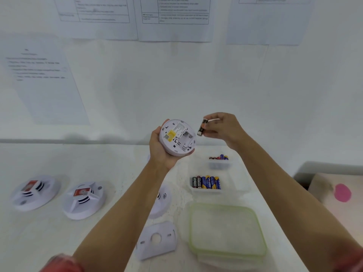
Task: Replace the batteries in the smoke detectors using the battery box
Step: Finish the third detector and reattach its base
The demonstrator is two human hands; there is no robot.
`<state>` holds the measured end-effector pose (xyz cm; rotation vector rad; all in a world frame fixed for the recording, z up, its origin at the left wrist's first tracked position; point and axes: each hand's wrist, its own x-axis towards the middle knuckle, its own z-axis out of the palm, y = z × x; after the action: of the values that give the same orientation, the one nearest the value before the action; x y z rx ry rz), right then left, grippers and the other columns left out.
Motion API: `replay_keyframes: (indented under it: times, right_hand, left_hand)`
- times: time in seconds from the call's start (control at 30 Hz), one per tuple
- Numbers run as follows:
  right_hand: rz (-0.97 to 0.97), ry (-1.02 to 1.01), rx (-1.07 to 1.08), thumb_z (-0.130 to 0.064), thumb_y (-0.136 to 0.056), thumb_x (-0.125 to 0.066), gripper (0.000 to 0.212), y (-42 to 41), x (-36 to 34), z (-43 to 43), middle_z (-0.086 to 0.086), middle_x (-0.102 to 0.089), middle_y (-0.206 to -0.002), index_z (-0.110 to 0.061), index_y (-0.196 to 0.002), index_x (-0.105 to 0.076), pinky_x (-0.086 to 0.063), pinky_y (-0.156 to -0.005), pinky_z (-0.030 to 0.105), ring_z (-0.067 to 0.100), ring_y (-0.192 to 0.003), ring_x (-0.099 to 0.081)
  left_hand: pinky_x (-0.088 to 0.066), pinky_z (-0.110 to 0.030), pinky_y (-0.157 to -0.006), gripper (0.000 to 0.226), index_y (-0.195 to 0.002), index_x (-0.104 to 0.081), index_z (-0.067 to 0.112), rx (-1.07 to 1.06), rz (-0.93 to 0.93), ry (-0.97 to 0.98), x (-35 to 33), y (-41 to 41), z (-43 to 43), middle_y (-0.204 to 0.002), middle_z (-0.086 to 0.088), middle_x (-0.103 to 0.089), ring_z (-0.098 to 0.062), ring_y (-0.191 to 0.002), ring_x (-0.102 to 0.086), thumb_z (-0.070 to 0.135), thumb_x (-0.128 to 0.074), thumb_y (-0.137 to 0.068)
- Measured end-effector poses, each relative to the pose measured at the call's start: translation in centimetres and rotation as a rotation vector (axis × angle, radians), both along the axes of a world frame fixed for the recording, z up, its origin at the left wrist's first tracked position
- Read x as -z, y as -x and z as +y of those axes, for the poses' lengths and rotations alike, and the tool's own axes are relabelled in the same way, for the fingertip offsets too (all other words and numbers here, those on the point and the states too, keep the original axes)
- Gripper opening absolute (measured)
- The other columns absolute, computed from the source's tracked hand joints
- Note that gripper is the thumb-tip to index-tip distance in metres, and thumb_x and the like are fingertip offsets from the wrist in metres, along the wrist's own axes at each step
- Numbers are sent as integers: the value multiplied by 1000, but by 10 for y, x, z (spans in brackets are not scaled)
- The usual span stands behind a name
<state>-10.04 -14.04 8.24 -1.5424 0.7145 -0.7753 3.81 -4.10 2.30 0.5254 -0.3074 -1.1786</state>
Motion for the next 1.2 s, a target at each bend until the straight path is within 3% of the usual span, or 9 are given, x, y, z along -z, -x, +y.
replay_keyframes:
  times: [0.2,0.37,0.43,0.63,0.77,0.9,1.0,1.13,1.2]
  right_hand:
    - [-93,105,-38,6,-79,-66,27,-1,-5,29,7,-61,-76,-4,-102,-58,-59,-68,26,16,-67,-65]
    - [-50,254,-22,6,-76,-68,25,-6,2,42,3,-63,-81,-14,-90,-64,-56,-81,44,23,-74,-62]
    - [-69,235,-6,6,-76,-68,25,-8,4,45,5,-63,-80,-16,-86,-63,-55,-83,47,24,-75,-62]
    - [-195,60,22,6,-80,-64,21,-5,-1,45,14,-66,-83,-12,-88,-59,-57,-76,30,21,-77,-66]
    - [-156,52,6,4,-79,-67,21,-6,2,46,12,-65,-77,-9,-93,-57,-59,-70,28,13,-63,-67]
    - [-94,146,27,2,-78,-69,20,-13,11,50,8,-65,-71,-14,-85,-59,-59,-71,32,18,-63,-66]
    - [-65,320,106,2,-75,-71,20,-14,14,48,1,-66,-74,-13,-84,-61,-56,-67,23,8,-63,-65]
    - [-84,440,-1,9,-73,-69,24,-13,14,53,-1,-66,-80,-14,-77,-61,-59,-68,27,5,-65,-67]
    - [-97,483,-51,12,-73,-67,20,-14,17,56,3,-67,-82,-6,-78,-62,-59,-70,27,6,-70,-69]
  left_hand:
    - [-43,-47,-82,38,-104,-59,29,27,-18,-38,-2,3,11,-117,-14,-59,-35,-100,-56,46,-27,-93]
    - [-43,-47,-82,53,-137,-44,26,51,-35,-66,-2,4,18,-115,-15,-59,-34,-99,-57,47,-26,-93]
    - [-43,-48,-82,56,-142,-40,25,54,-36,-73,-3,3,20,-117,-15,-59,-34,-100,-56,48,-26,-92]
    - [-42,-47,-83,56,-142,-40,26,64,-12,-64,-5,3,25,-116,-15,-58,-33,-100,-56,47,-27,-92]
    - [-42,-46,-83,57,-143,-39,26,59,-6,-68,-5,3,24,-116,-15,-58,-33,-99,-56,47,-26,-92]
    - [-44,-46,-82,57,-143,-39,26,64,2,-62,-4,3,21,-121,-16,-57,-34,-98,-57,46,-26,-92]
    - [-44,-46,-80,56,-142,-40,27,56,-8,-61,-4,2,20,-126,-16,-55,-34,-100,-56,46,-26,-91]
    - [-44,-46,-80,57,-142,-41,26,57,8,-52,-3,-1,19,-118,-16,-59,-33,-99,-56,47,-27,-91]
    - [-44,-46,-80,56,-139,-44,25,54,13,-48,-4,-1,19,-112,-14,-61,-31,-96,-56,47,-27,-91]
